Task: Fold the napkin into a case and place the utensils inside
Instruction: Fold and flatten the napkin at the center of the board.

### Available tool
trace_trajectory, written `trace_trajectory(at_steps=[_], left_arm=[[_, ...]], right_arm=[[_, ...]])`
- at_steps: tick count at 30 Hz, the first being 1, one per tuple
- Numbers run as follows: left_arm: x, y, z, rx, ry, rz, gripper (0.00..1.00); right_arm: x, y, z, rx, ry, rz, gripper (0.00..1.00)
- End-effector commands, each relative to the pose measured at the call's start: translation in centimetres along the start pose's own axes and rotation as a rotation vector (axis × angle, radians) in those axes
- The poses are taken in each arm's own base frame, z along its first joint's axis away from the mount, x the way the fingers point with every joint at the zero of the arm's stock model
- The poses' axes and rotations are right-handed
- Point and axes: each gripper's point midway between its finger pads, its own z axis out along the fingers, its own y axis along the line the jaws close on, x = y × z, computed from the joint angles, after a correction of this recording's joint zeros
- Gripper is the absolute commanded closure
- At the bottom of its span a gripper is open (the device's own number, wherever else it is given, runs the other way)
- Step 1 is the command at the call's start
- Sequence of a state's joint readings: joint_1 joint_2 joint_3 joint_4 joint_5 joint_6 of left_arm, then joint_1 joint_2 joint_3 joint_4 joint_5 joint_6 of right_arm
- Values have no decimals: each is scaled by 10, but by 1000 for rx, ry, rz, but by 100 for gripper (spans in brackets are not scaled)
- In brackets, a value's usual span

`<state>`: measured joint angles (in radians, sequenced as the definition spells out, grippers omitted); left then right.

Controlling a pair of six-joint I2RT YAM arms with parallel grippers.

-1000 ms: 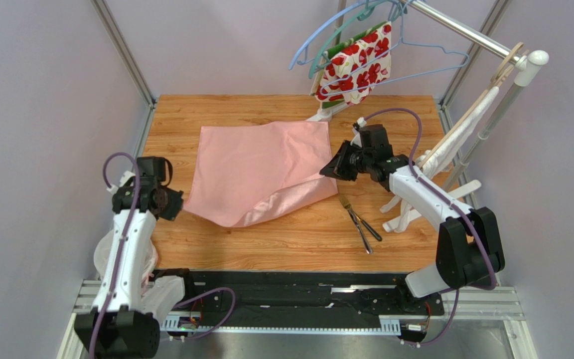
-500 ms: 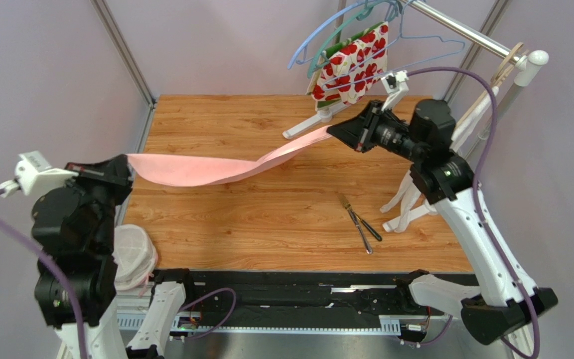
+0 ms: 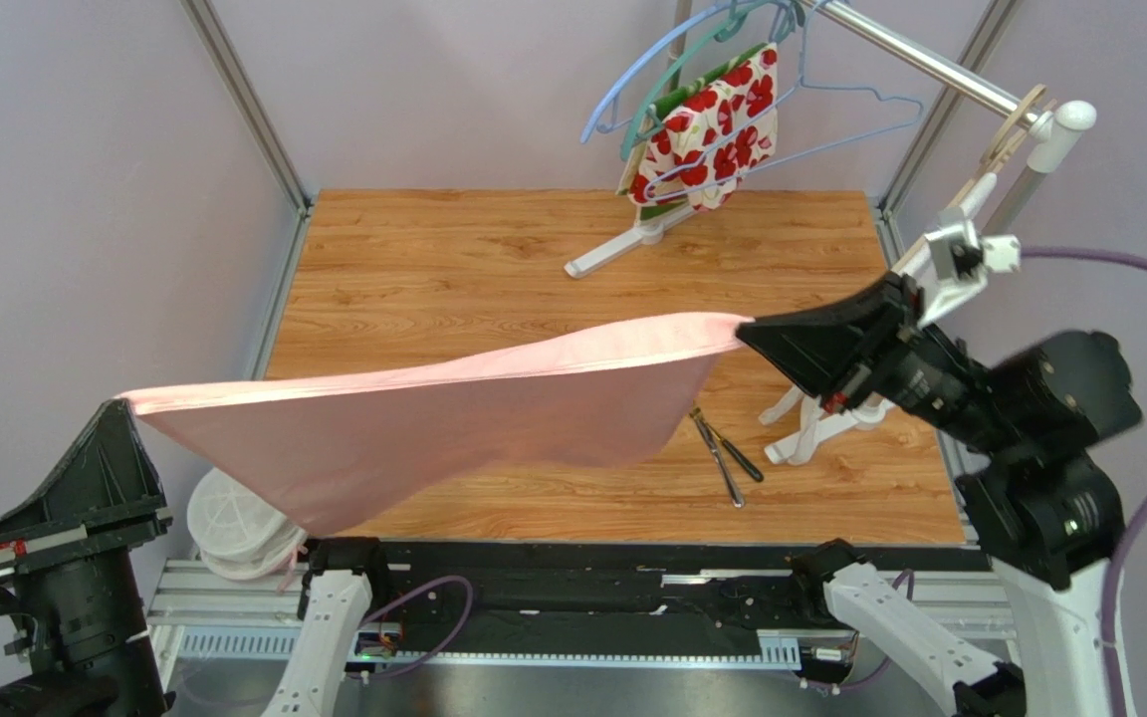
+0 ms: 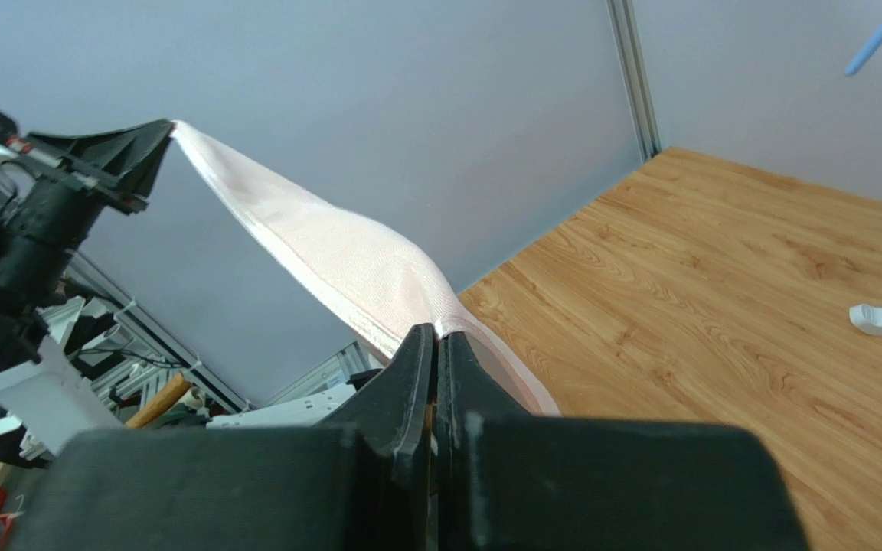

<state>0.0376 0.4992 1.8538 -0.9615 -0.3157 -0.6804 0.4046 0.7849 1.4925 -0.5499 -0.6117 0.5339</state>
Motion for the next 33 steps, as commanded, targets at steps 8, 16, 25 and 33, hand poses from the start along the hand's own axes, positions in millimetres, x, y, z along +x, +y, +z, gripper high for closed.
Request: trace_trajectory(at_steps=[8, 16, 25, 33], left_arm=[[120, 45, 113, -152, 262, 231, 100], [275, 102, 227, -253, 508, 355, 100], [430, 170, 334, -249, 716, 356, 100], [494, 197, 371, -245, 819, 325, 100]], right_arm=[[47, -97, 43, 247, 74, 156, 100], [91, -249, 112, 489, 143, 185, 100], [160, -403, 177, 553, 289, 287, 100], [181, -446, 184, 593, 325, 322, 100]])
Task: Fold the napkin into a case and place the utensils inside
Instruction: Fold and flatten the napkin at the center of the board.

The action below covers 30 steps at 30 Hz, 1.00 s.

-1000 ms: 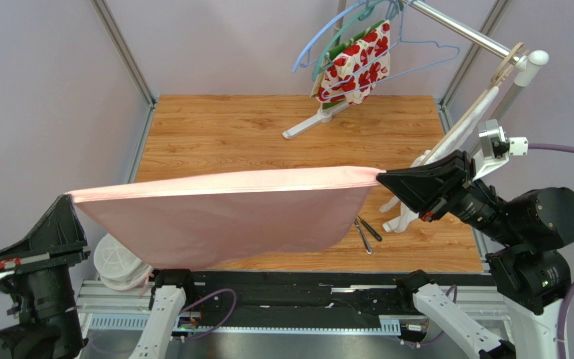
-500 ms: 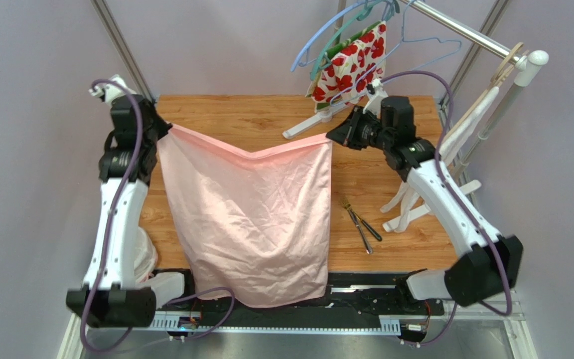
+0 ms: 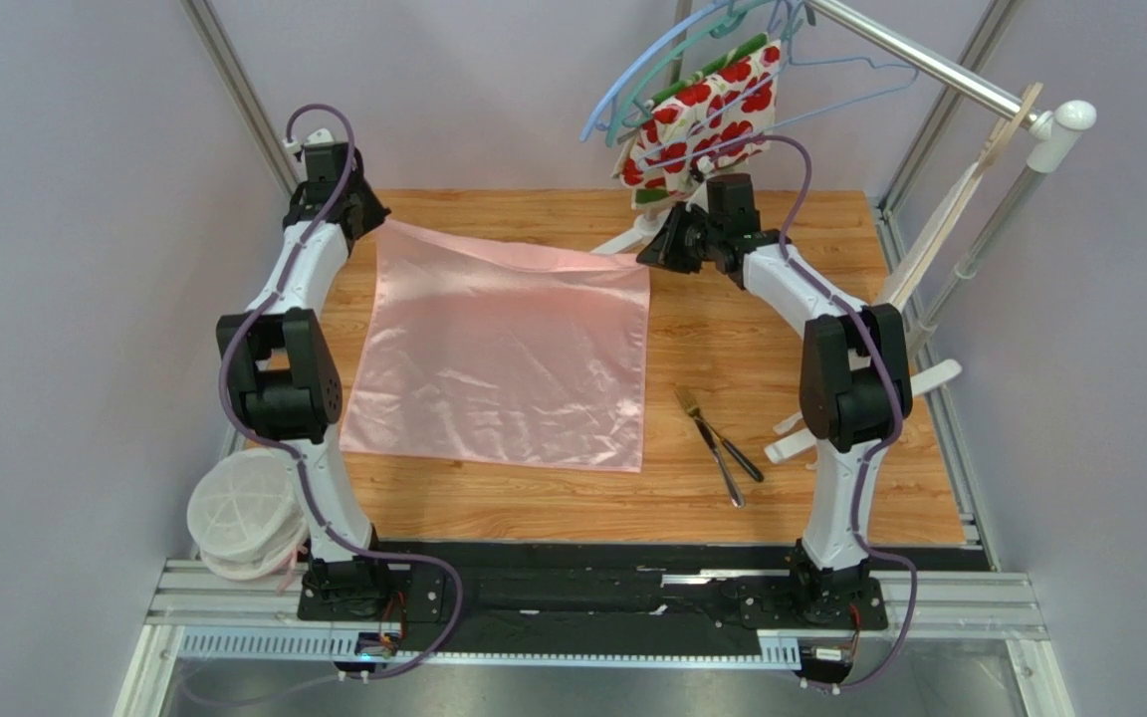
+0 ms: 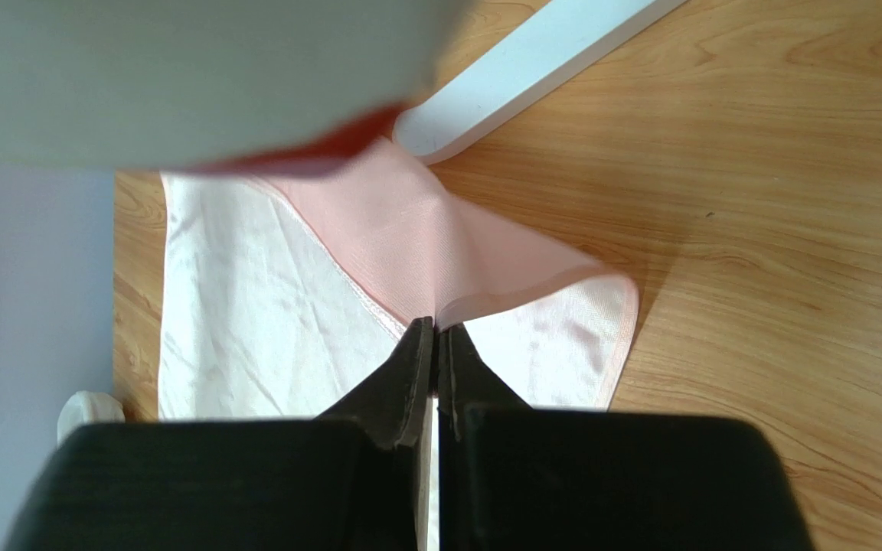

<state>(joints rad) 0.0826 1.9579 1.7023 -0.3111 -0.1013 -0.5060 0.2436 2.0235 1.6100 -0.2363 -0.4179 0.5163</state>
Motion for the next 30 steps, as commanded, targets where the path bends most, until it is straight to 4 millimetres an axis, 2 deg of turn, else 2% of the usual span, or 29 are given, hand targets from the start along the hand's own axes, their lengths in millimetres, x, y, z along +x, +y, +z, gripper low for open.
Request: trace_trajectory(at_steps=[1, 4, 6, 10, 11, 13, 14, 17, 18, 21, 22, 25, 30], left_arm=[[-40, -25, -1, 107, -76, 5, 100], [-32, -21, -1, 92, -36, 7, 100], [-21, -15, -5, 70, 7, 15, 100], [-2, 10, -23, 6, 113, 34, 100], [9, 19, -29, -16, 168, 41, 100], [11, 40, -41, -101, 193, 71, 100], [20, 50, -51, -144, 245, 85, 100], [27, 69, -71, -212, 291, 150, 100], [27, 73, -77, -229, 300, 166, 100], [34, 94, -90, -311, 342, 242, 100], [41, 106, -93, -358, 368, 279, 100], [57, 126, -96, -441, 410, 304, 100], [90, 132, -95, -444, 493, 270, 100]], right_arm=[[-31, 20, -11, -60, -80, -69, 100], [-18, 19, -15, -57, -50, -41, 100], [-12, 24, -24, -63, -37, -25, 100], [14, 26, -42, -62, 8, 23, 100], [29, 26, -45, -54, 36, 36, 100], [40, 37, -60, -65, 45, 40, 100], [51, 47, -63, -81, 63, 37, 100], [87, 66, -76, -112, 121, 29, 100], [104, 62, -79, -97, 151, 36, 100], [128, 71, -93, -119, 167, 30, 100], [145, 63, -96, -110, 192, 44, 100], [170, 53, -97, -108, 227, 78, 100], [189, 41, -94, -95, 286, 68, 100]])
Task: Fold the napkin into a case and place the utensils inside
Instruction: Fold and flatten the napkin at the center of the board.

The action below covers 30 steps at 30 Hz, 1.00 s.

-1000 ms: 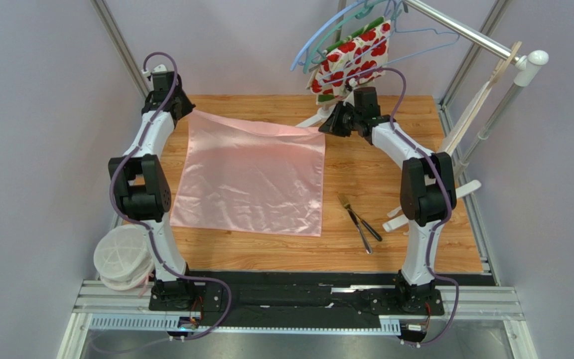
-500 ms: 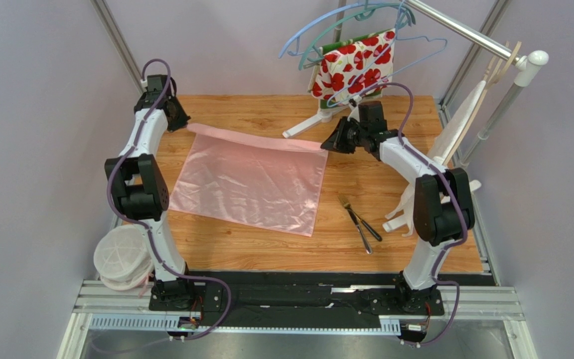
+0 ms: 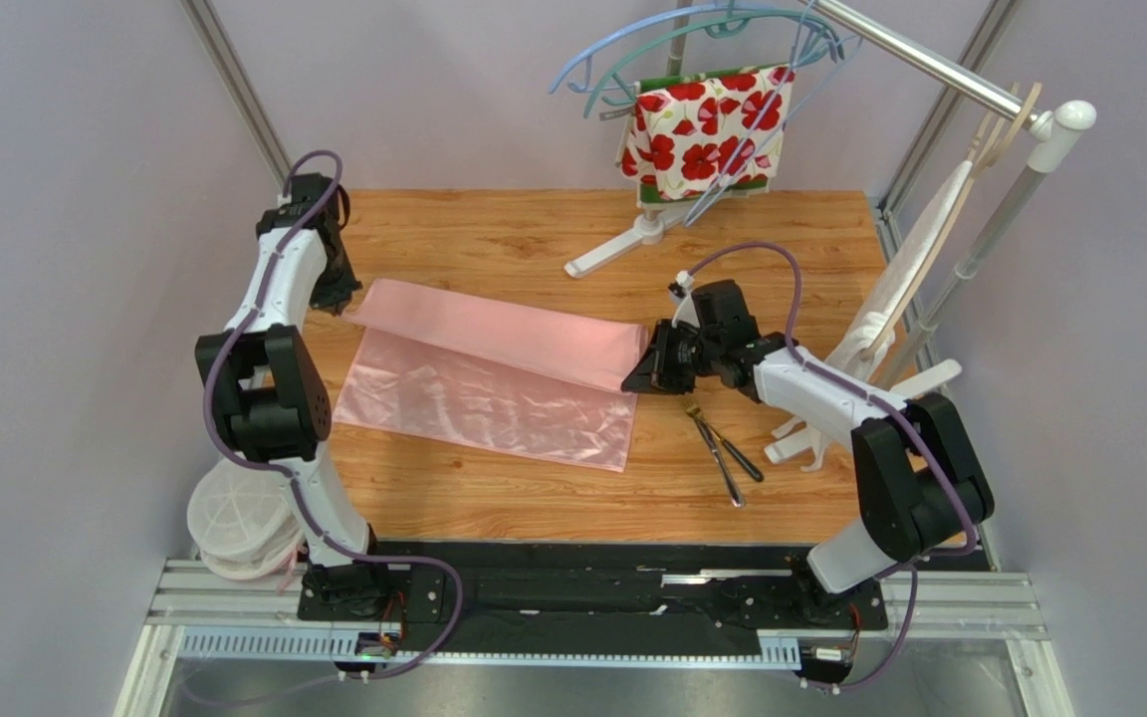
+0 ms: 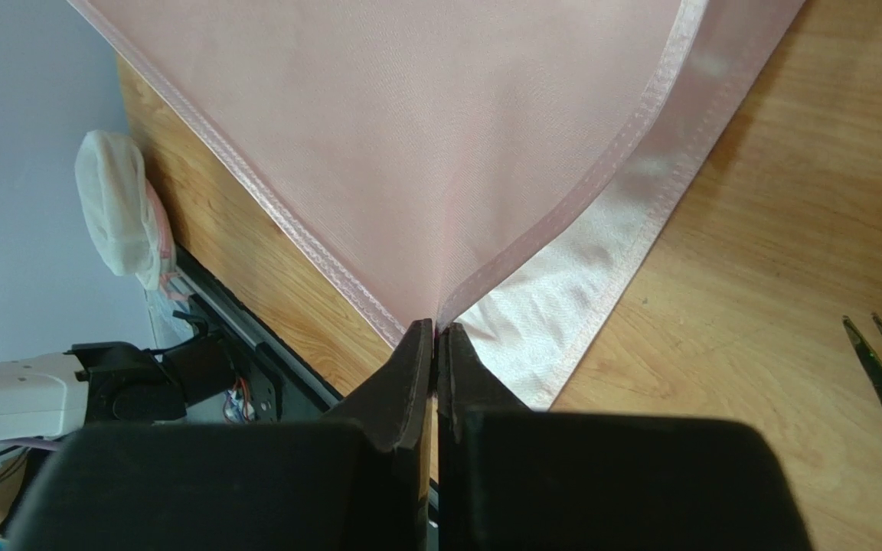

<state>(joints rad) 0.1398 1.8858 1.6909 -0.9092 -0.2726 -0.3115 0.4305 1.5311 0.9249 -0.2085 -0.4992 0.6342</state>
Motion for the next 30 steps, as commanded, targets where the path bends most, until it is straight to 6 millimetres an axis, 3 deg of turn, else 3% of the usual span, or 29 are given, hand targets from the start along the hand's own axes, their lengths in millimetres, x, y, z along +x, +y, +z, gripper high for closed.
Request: trace_trajectory(at_steps=[1, 8, 13, 17, 24, 30], left_arm=[[34, 16, 7, -68, 90, 20, 100], [59, 25, 23, -140, 157, 5, 100], [61, 28, 19, -147, 158, 2, 100], [68, 35, 15, -187, 178, -7, 100], [91, 38, 23, -207, 238, -10, 100], [97, 37, 20, -198, 246, -24, 100]], right_arm=[[-1, 1, 2, -26, 5, -17, 100], [22, -4, 8, -42, 55, 17, 100], [27, -6, 5, -38, 60, 23, 100], [41, -2, 6, -49, 97, 10, 100], [59, -15, 10, -27, 131, 27, 100], [67, -23, 10, -16, 148, 35, 100]])
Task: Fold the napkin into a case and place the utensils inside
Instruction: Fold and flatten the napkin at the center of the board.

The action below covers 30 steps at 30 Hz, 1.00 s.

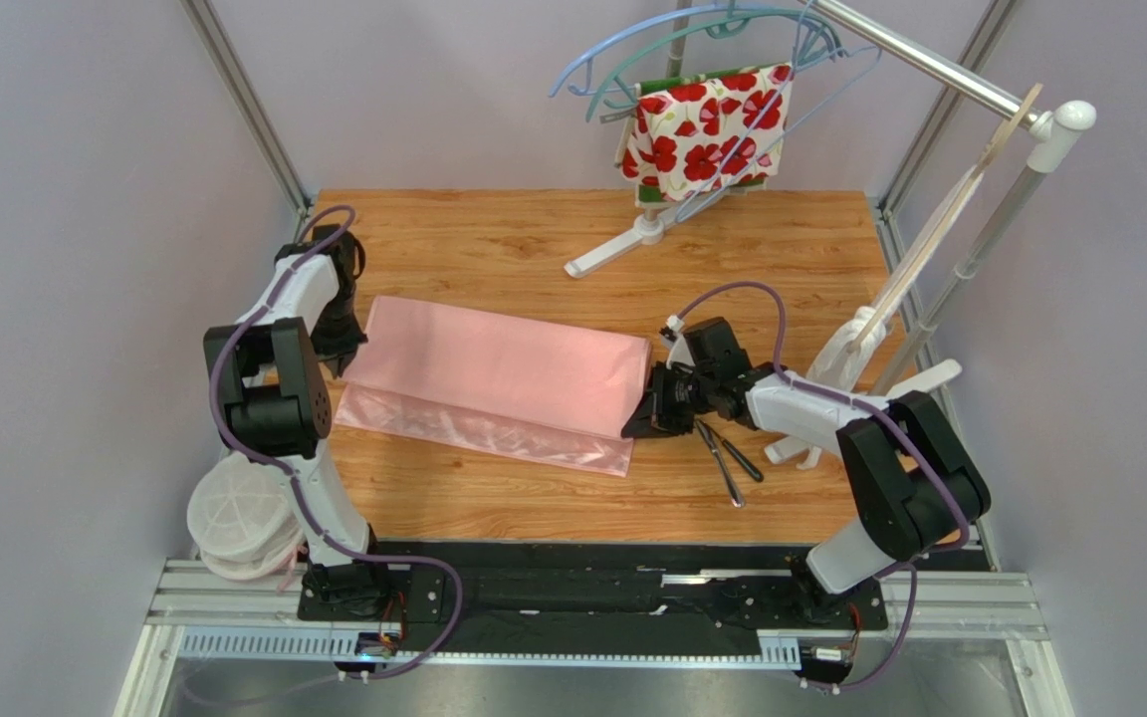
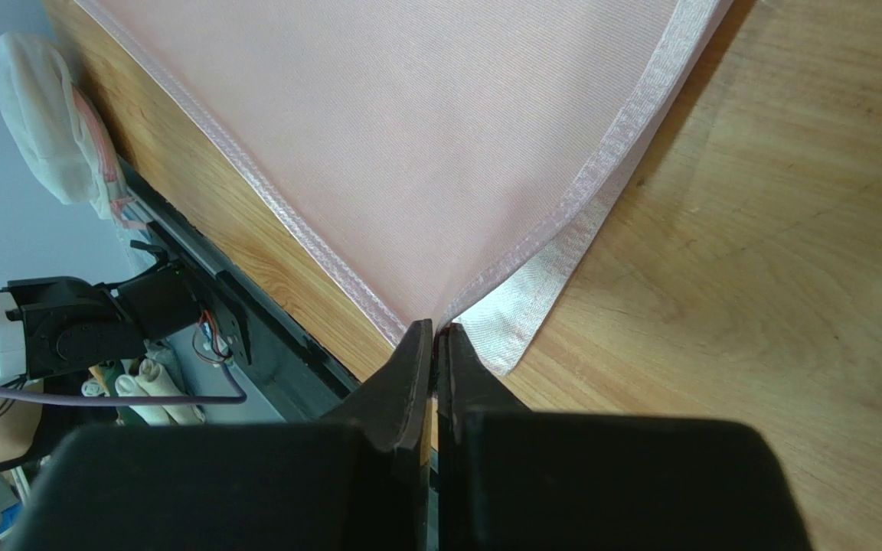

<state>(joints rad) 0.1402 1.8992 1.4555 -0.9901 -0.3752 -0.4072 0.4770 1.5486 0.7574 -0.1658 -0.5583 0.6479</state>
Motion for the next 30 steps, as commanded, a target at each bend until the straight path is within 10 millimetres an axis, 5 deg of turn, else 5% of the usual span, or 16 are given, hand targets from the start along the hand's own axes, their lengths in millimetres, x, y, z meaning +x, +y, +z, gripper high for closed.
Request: trace_trajectory(at_steps=[1, 8, 18, 30], left_arm=[[-1, 7, -11, 2, -21, -38, 100], [5, 17, -17, -33, -25, -45, 100], [22, 20, 6, -88, 27, -17, 100], [13, 20, 16, -118, 15, 11, 100]], right_arm=[[-4, 9, -3, -35, -19, -28, 100], [2, 14, -13, -43, -16, -34, 100], [28, 1, -1, -40, 29, 17, 100], [33, 4, 7, -51, 43, 8, 100]])
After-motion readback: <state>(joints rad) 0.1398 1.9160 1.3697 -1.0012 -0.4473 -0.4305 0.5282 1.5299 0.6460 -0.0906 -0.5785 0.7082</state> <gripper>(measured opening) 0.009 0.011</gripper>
